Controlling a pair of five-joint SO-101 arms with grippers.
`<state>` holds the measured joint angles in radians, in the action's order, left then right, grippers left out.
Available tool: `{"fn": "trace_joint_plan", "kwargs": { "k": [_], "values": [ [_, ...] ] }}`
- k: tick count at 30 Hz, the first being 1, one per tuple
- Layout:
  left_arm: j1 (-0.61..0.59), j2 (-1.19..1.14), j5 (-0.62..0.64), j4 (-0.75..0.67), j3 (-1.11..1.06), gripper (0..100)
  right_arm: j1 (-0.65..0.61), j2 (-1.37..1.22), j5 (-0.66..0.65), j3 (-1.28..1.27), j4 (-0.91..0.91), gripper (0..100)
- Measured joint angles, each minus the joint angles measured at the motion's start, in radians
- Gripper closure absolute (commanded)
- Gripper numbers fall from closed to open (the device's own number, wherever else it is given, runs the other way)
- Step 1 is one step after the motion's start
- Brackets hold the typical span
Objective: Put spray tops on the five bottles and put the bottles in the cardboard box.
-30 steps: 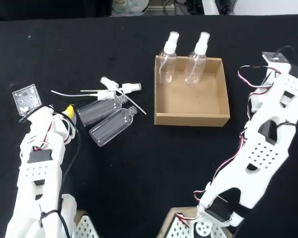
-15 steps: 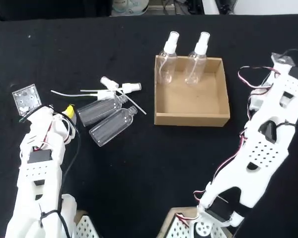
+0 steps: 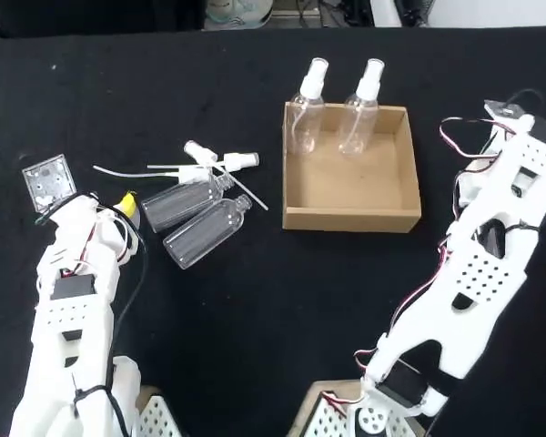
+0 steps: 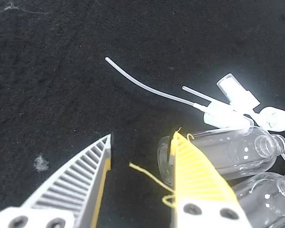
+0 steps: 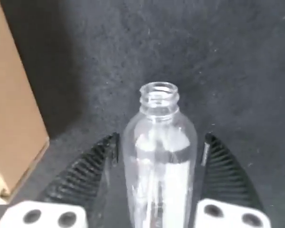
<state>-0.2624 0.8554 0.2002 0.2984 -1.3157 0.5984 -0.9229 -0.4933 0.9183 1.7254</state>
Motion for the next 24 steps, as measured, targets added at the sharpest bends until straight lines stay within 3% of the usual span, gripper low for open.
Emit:
{"fn": "trace_joint_plan", "kwargs": {
  "k": [9, 17, 21, 24],
  "values": [
    [0.0, 0.0, 0.0, 0.0, 0.0, 80, 0.011, -0.015, -0.121, -0.021, 0.002, 76.1],
    [0.0, 0.0, 0.0, 0.0, 0.0, 80, 0.028, -0.037, -0.124, -0.029, 0.002, 77.2],
    [0.0, 0.0, 0.0, 0.0, 0.0, 80, 0.034, -0.037, -0.126, -0.029, 0.002, 98.0],
    [0.0, 0.0, 0.0, 0.0, 0.0, 80, 0.034, -0.038, -0.121, -0.011, 0.002, 97.5]
  ]
}}
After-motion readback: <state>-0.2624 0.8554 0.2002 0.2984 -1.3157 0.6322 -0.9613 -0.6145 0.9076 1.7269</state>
